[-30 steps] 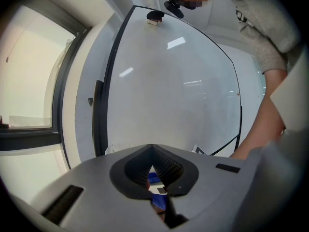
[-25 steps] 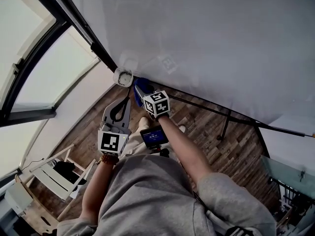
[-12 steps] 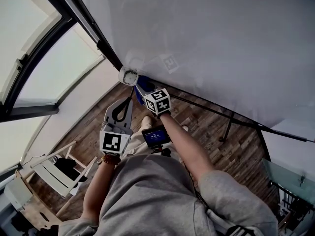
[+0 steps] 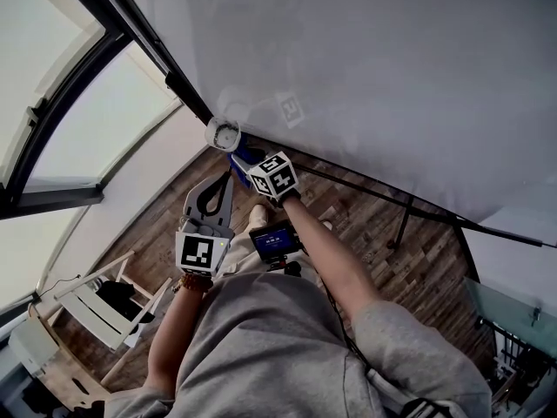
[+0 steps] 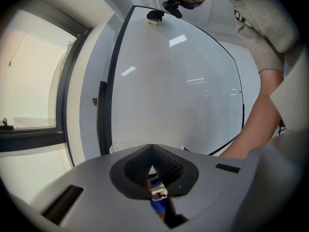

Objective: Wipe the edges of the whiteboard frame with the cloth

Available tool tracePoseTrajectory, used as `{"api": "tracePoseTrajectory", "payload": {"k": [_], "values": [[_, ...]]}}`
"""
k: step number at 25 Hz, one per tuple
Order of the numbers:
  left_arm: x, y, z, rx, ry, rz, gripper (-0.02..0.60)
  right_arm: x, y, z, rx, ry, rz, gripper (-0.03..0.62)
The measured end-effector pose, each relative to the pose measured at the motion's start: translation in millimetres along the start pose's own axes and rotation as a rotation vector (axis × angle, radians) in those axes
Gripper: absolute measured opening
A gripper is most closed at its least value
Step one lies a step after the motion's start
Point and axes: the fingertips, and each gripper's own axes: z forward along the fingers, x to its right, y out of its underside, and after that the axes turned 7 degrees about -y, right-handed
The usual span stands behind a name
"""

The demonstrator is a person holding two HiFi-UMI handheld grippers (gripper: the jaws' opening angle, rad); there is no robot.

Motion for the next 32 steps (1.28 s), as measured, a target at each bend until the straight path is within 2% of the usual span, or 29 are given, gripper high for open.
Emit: {"api": "tracePoseTrajectory", "payload": {"k": [3, 5, 7, 9, 14, 19, 23, 26, 32], "values": [[5.3, -2.8, 2.8, 0.011, 0.016, 0.015, 0.008, -33.2, 22.5, -8.3, -0.135, -0.161, -0.097, 0.103], [8.2, -6.0, 5.9, 0.024, 0.028, 0.023, 0.008, -51.1, 27.5, -22.6, -0.177, -0.217, -0.197, 0.103], [11.9, -10.2, 8.7, 0.038, 0.039, 0.019, 0.008, -62.2, 19.7, -41.1, -0.160, -0.223, -0.285, 0.103], [16.0, -17.0, 12.0, 0.051, 0.052, 0.007, 0.008, -68.9, 0.8, -63.7, -0.100, -0.194, -0.350, 0.103], [23.2, -51.7, 11.5, 0.108, 0.075, -0.018, 0.008, -81.4, -50.9, -135.1, 0.089, -0.027, -0.394, 0.103], [28.5, -96.2, 11.4, 0.180, 0.082, -0.026, 0.008, -89.1, -104.6, -217.0, 0.315, 0.247, -0.393, 0.104], [34.6, -129.6, 12.9, 0.233, 0.074, -0.008, 0.008, -103.7, -140.3, -276.0, 0.457, 0.443, -0.412, 0.106], [50.1, -150.4, 13.0, 0.263, 0.104, 0.021, 0.008, -123.6, -167.5, -306.8, 0.540, 0.525, -0.438, 0.106], [70.1, -170.3, 9.4, 0.262, 0.135, 0.003, 0.008, -164.7, -209.9, -342.8, 0.689, 0.581, -0.495, 0.106]]}}
